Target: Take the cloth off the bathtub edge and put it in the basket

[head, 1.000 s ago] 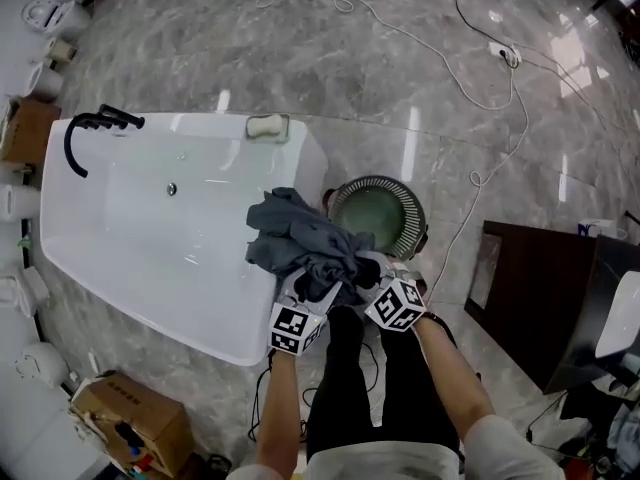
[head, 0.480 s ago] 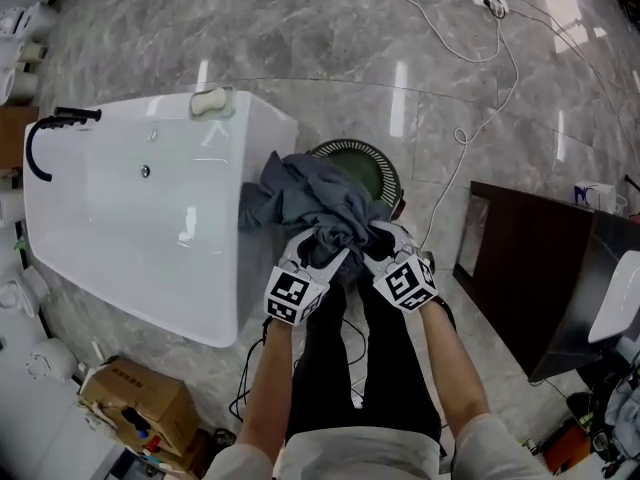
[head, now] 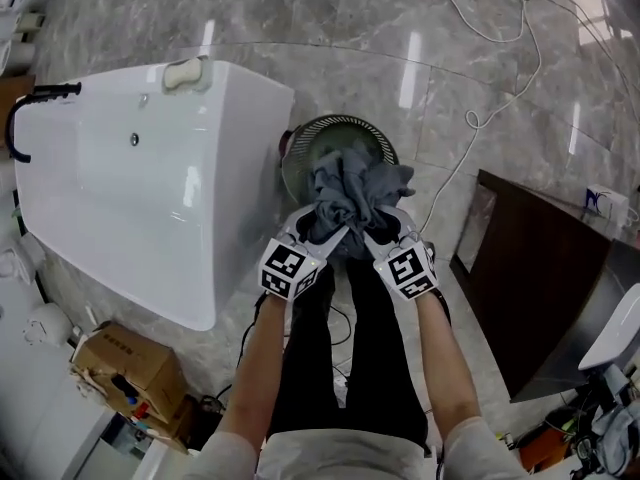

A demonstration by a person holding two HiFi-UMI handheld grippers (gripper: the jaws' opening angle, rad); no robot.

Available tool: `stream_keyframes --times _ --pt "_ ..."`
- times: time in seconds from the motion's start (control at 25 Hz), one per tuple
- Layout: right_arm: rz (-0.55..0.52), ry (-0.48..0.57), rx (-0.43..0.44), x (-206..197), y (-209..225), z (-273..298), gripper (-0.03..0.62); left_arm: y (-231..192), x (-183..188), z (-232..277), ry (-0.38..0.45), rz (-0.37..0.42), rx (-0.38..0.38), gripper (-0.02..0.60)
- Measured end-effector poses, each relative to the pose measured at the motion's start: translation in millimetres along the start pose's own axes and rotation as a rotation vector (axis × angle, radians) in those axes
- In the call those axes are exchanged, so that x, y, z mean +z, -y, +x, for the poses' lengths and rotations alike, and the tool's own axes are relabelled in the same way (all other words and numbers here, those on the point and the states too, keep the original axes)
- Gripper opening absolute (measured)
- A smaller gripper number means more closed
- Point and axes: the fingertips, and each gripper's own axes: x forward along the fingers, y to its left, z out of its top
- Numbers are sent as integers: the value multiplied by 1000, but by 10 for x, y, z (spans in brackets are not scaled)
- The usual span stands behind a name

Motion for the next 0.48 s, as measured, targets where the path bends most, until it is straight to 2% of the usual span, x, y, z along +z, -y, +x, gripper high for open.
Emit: stream_keyframes --times 0.16,0.48 --pt "29 -17 31 -198 115 305 146 -274 -190 193 -25 -11 30 273" --pt "11 -49 119 -470 197 1048 146 -887 -674 406 -62 -48 131 273"
